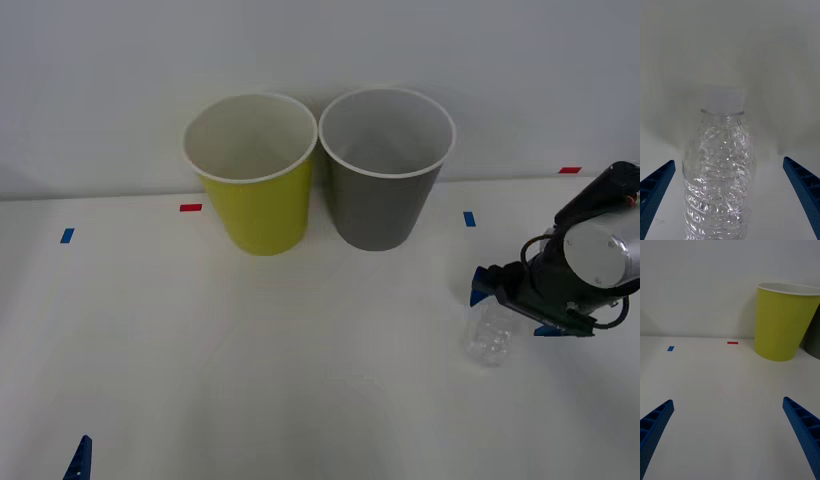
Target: Put cans in the gray bin and PET bottles in the light green bin.
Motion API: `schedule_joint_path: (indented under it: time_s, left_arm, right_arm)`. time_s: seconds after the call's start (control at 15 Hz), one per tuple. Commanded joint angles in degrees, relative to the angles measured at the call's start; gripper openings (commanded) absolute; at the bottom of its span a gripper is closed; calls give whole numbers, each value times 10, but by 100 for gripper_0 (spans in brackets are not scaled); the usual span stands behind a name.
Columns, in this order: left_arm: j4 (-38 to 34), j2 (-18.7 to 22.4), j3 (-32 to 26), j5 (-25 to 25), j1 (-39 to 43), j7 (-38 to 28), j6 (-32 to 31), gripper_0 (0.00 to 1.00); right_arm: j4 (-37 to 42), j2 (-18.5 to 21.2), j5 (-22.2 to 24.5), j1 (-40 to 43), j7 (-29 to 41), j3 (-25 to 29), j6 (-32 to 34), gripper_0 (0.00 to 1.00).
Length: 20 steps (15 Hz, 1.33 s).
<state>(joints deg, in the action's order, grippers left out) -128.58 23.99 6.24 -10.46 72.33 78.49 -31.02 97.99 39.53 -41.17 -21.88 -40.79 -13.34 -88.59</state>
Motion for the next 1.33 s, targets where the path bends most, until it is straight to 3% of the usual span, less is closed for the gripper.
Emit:
schedule_joint_path:
  time_s: [0.07,0.4,0.6,0.8,0.87,0.93,1.0,1.07,1.13,1.33]
  left_arm:
    - [0,0,0,0,0,0,0,100]
    - [0,0,0,0,0,0,0,100]
    - [0,0,0,0,0,0,0,100]
    - [0,0,0,0,0,0,0,100]
    - [0,0,0,0,0,0,0,100]
    - [0,0,0,0,0,0,0,100]
    - [0,0,0,0,0,0,0,100]
    - [0,0,0,0,0,0,0,100]
    - [0,0,0,0,0,0,0,100]
    - [0,0,0,0,0,0,0,100]
  right_arm:
    - [0,-4,2,0,10,-3,-1,100]
    - [-2,-19,15,-2,26,-13,-1,100]
    - [-57,-29,14,-33,19,-16,-1,100]
    - [-60,-29,16,-37,19,-18,-18,100]
    - [-61,-30,18,-37,22,-19,-18,87]
    - [-60,-30,22,-37,19,-19,-18,68]
    - [-60,-30,24,-37,19,-20,-18,45]
    - [-57,-30,26,-37,20,-21,-18,12]
    - [-55,-30,30,-37,19,-22,-18,5]
    - [-55,-31,32,-37,16,-23,-18,2]
